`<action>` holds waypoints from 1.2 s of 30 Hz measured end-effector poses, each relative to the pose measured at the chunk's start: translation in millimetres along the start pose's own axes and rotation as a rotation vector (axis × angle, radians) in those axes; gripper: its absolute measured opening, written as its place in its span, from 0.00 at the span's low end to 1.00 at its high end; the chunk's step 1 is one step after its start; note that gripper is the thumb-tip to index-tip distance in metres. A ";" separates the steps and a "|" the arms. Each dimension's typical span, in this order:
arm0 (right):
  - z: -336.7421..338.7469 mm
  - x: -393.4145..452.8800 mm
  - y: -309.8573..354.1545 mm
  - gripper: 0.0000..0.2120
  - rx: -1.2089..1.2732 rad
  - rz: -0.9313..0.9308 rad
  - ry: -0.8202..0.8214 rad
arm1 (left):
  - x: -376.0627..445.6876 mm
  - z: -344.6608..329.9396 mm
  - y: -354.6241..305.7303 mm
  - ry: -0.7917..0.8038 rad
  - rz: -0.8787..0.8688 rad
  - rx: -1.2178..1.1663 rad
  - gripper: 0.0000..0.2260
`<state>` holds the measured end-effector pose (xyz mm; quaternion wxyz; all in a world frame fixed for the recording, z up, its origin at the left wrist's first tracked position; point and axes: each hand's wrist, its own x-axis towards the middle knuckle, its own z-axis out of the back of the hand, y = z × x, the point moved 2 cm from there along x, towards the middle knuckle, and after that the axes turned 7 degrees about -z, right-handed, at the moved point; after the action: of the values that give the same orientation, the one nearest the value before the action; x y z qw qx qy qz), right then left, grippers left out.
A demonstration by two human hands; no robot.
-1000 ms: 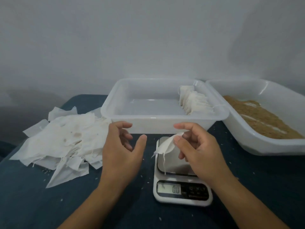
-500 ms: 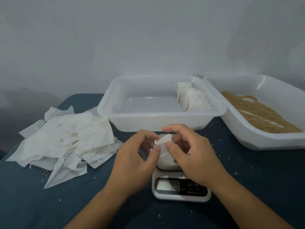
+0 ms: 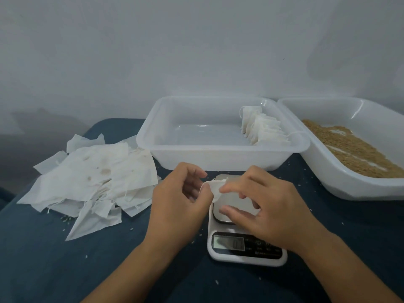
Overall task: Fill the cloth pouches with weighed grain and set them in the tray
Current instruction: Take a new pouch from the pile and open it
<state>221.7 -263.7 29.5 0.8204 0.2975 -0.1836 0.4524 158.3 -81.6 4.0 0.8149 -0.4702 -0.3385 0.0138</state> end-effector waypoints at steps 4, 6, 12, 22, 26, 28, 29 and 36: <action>-9.1 0.9 1.0 0.09 -0.143 0.000 0.002 | -1.1 0.4 0.1 0.012 0.000 0.021 0.14; -11.0 1.8 -0.1 0.06 -0.139 -0.001 -0.004 | -1.2 -0.3 -1.5 0.029 -0.004 0.002 0.13; -0.1 1.5 -3.0 0.07 0.135 -0.079 -0.204 | 3.3 8.1 -5.4 0.097 -0.015 -0.156 0.10; 18.3 -0.4 -2.9 0.07 0.471 -0.130 -0.252 | 16.6 -6.6 -23.2 0.988 0.475 -1.035 0.42; 24.7 0.7 -13.1 0.04 0.386 -0.208 -0.314 | 27.9 -20.1 -38.2 1.013 0.416 -0.939 0.31; 28.6 1.3 -17.9 0.05 0.323 -0.204 -0.337 | 36.1 -30.3 -42.3 0.960 0.438 -0.844 0.26; 30.6 1.2 -20.4 0.05 0.292 -0.198 -0.341 | 39.4 -35.4 -42.6 0.934 0.454 -0.807 0.25; 36.7 -1.9 -30.8 0.03 0.300 -0.174 -0.254 | 37.7 -45.7 -27.7 0.820 0.536 -0.847 0.15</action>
<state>245.8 -301.7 46.3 0.7731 0.4857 -0.1897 0.3612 204.9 -118.8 30.8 0.5903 -0.7863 0.1532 -0.0988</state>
